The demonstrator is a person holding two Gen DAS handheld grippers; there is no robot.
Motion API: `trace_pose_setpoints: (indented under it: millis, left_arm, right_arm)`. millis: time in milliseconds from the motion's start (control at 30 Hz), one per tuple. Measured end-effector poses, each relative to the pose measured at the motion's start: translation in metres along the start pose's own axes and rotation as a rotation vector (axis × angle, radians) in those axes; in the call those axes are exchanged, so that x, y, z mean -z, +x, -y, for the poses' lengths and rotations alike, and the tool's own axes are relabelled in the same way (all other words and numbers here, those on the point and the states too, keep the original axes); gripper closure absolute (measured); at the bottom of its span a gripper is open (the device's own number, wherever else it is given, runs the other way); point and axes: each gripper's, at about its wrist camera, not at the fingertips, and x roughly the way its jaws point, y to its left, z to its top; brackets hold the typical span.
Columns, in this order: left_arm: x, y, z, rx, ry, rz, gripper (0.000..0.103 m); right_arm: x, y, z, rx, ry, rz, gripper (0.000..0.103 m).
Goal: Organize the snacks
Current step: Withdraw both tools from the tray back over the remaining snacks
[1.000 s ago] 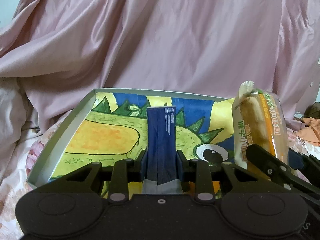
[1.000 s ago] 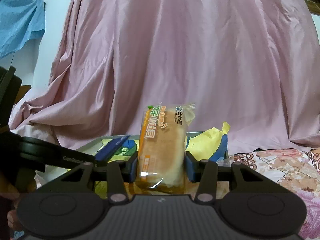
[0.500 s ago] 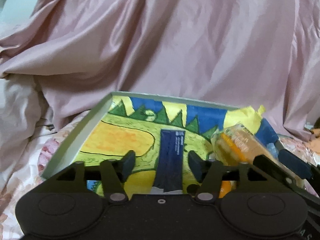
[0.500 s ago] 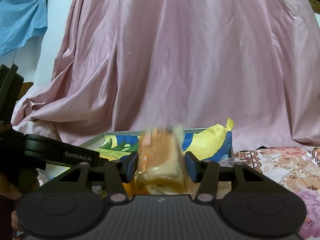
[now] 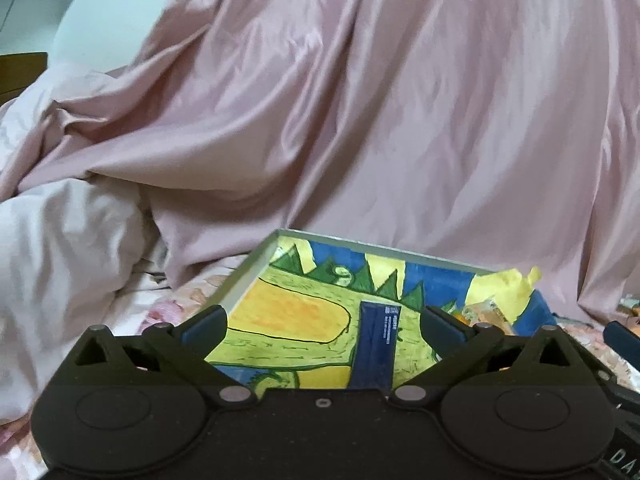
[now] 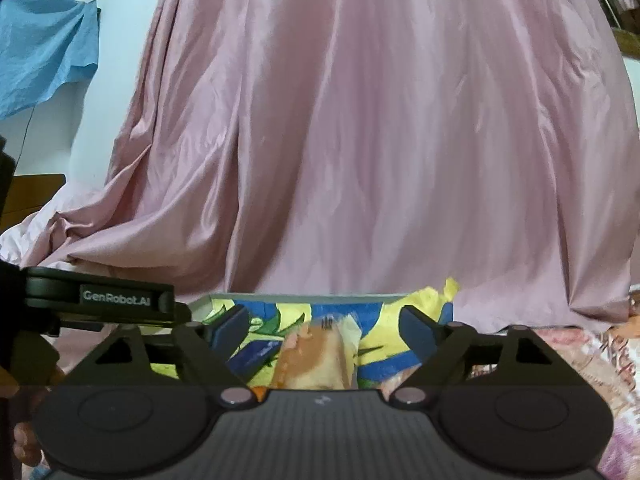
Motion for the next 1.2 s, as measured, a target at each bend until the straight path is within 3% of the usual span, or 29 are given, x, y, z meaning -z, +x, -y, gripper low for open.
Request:
trace_pose_setpoints:
  millis: [200,833,1200]
  left_arm:
    - [0.003,-0.038,-0.022,-0.019,-0.047,0.019,0.001]
    - [0.034,-0.149,-0.069,-0.092,-0.069,0.027,0.001]
    - [0.059,-0.185,-0.094,-0.118,-0.072,0.011,0.001]
  right_arm:
    - [-0.018,-0.028,-0.012,0.010,-0.012,0.034,0.000]
    - [-0.032,-0.113,-0.038,0.067,0.028,-0.036,0.000]
    - [-0.010,-0.153,-0.056,0.065,0.047,-0.118,0.000]
